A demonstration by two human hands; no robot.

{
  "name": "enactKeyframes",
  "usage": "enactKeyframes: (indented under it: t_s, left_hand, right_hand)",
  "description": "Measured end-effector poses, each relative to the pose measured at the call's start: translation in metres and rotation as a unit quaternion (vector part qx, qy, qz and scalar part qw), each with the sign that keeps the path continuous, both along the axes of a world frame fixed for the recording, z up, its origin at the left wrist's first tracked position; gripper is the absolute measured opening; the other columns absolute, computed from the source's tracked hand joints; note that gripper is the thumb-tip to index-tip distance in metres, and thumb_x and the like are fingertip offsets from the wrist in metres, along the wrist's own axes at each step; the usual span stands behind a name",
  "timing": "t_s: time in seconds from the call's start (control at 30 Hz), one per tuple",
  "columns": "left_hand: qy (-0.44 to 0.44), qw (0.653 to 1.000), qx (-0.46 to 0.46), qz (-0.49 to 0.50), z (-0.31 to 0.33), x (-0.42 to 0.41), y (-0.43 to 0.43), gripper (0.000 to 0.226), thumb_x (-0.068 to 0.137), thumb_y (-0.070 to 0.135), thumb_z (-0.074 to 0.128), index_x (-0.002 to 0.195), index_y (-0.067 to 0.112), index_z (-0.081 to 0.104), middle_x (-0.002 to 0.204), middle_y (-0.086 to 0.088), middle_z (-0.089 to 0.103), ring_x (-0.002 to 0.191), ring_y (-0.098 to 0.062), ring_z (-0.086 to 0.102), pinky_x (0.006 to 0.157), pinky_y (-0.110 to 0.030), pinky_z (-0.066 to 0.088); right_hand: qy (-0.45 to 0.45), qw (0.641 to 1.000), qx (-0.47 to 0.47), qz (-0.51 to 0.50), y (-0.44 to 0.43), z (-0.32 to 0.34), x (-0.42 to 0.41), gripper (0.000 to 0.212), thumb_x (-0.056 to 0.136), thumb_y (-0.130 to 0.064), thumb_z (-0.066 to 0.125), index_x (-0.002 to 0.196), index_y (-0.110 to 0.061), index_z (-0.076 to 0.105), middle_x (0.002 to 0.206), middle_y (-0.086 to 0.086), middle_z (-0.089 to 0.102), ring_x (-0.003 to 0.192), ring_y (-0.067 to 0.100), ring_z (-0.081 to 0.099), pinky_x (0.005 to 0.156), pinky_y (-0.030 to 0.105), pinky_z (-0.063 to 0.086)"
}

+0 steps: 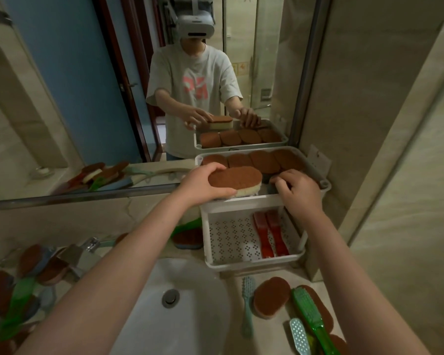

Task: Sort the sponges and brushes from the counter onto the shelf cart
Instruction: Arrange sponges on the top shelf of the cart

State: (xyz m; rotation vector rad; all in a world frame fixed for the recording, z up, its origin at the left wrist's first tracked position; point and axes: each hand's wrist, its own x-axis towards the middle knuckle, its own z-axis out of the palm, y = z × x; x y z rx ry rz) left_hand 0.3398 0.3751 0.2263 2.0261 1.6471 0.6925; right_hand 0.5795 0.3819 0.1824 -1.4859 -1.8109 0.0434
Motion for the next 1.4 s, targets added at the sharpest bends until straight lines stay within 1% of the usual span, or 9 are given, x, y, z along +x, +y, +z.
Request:
enactKeyframes:
  t_s: [0.3, 0.47, 0.6, 0.8, 0.9, 1.03, 1.13, 1.27, 1.4]
  left_hand:
    - [0.084, 0.994, -0.037, -0.051, 0.001, 0.017, 0.007, 0.067, 0.075, 0.053, 0.068, 0.134, 0.032, 0.044, 0.138, 0.001, 0.045, 0.124, -0.021, 0.043, 0.101, -0.037, 0.041]
    - [0.084, 0.996, -0.018, -0.032, -0.004, 0.031, 0.01, 0.052, 0.077, 0.05, 0.067, 0.125, 0.034, 0.056, 0.131, 0.002, 0.04, 0.126, -0.021, 0.033, 0.109, -0.043, 0.03]
    - [0.089, 0.996, 0.027, 0.003, -0.004, 0.035, 0.006, 0.042, 0.075, 0.049, 0.071, 0.112, 0.032, 0.066, 0.108, 0.002, 0.039, 0.117, -0.022, 0.035, 0.105, -0.042, 0.033]
    - [0.129, 0.991, 0.047, 0.002, -0.009, 0.039, -0.005, 0.047, 0.082, 0.06, 0.054, 0.12, 0.033, 0.062, 0.105, 0.003, 0.04, 0.114, -0.022, 0.036, 0.101, -0.042, 0.033]
    - [0.134, 0.981, 0.141, 0.013, -0.019, 0.042, -0.014, 0.048, 0.084, 0.054, 0.053, 0.122, 0.026, 0.06, 0.106, -0.001, 0.043, 0.108, -0.022, 0.039, 0.094, -0.04, 0.037]
    - [0.049, 0.935, 0.352, 0.021, -0.048, 0.048, -0.039, 0.024, 0.081, 0.029, 0.056, 0.084, 0.007, 0.066, 0.083, -0.008, 0.053, 0.081, -0.023, 0.051, 0.071, -0.033, 0.043]
    - [0.028, 0.932, 0.36, -0.005, -0.078, 0.056, -0.06, 0.017, 0.081, 0.019, 0.056, 0.073, 0.005, 0.06, 0.077, -0.009, 0.052, 0.074, -0.022, 0.051, 0.067, -0.028, 0.04]
    - [0.025, 0.966, 0.256, -0.026, -0.129, 0.059, -0.074, 0.019, 0.081, 0.022, 0.054, 0.076, 0.006, 0.063, 0.08, -0.008, 0.055, 0.075, -0.022, 0.054, 0.069, -0.03, 0.044]
    - [0.031, 0.999, 0.036, -0.005, -0.176, 0.052, -0.076, 0.023, 0.087, 0.026, 0.058, 0.104, 0.011, 0.063, 0.111, -0.006, 0.055, 0.107, -0.022, 0.05, 0.096, -0.036, 0.043]
  right_hand:
    - [-0.017, 1.0, 0.008, -0.021, 0.002, 0.0, -0.001, 0.047, 0.089, -0.04, 0.032, 0.08, -0.013, 0.069, 0.08, 0.001, 0.062, 0.074, 0.019, 0.056, 0.058, 0.032, 0.038]
    - [-0.004, 1.0, 0.027, -0.014, 0.0, 0.0, -0.001, 0.046, 0.09, -0.039, 0.033, 0.08, -0.014, 0.07, 0.08, 0.001, 0.063, 0.073, 0.019, 0.056, 0.058, 0.031, 0.038]
    - [-0.023, 0.997, 0.056, -0.043, -0.001, -0.004, -0.003, 0.043, 0.089, -0.037, 0.037, 0.083, -0.013, 0.072, 0.086, 0.002, 0.068, 0.082, 0.023, 0.059, 0.067, 0.031, 0.038]
    - [-0.02, 0.993, 0.087, -0.072, -0.008, -0.014, -0.009, 0.032, 0.089, -0.034, 0.046, 0.091, -0.017, 0.074, 0.1, 0.0, 0.069, 0.1, 0.023, 0.058, 0.088, 0.039, 0.037]
    - [0.016, 0.982, 0.177, -0.064, -0.019, -0.024, -0.011, 0.022, 0.087, -0.026, 0.054, 0.094, -0.016, 0.072, 0.101, 0.002, 0.067, 0.102, 0.022, 0.057, 0.092, 0.037, 0.036]
    - [0.074, 0.97, 0.223, -0.066, -0.045, -0.046, -0.016, 0.019, 0.081, -0.018, 0.056, 0.095, -0.007, 0.063, 0.095, 0.012, 0.059, 0.094, 0.023, 0.051, 0.079, 0.028, 0.031]
    - [0.065, 0.984, 0.156, -0.063, -0.059, -0.078, -0.018, 0.02, 0.08, -0.024, 0.052, 0.087, -0.006, 0.059, 0.089, 0.012, 0.056, 0.084, 0.025, 0.049, 0.069, 0.033, 0.031]
    - [-0.002, 0.997, -0.062, -0.042, -0.072, -0.133, -0.015, 0.034, 0.078, -0.033, 0.044, 0.095, -0.011, 0.063, 0.094, 0.01, 0.06, 0.09, 0.032, 0.057, 0.074, 0.038, 0.042]
    - [-0.147, 0.935, -0.32, -0.045, -0.083, -0.169, -0.011, 0.052, 0.087, -0.044, 0.055, 0.131, -0.018, 0.048, 0.131, 0.009, 0.053, 0.123, 0.031, 0.049, 0.103, 0.044, 0.037]
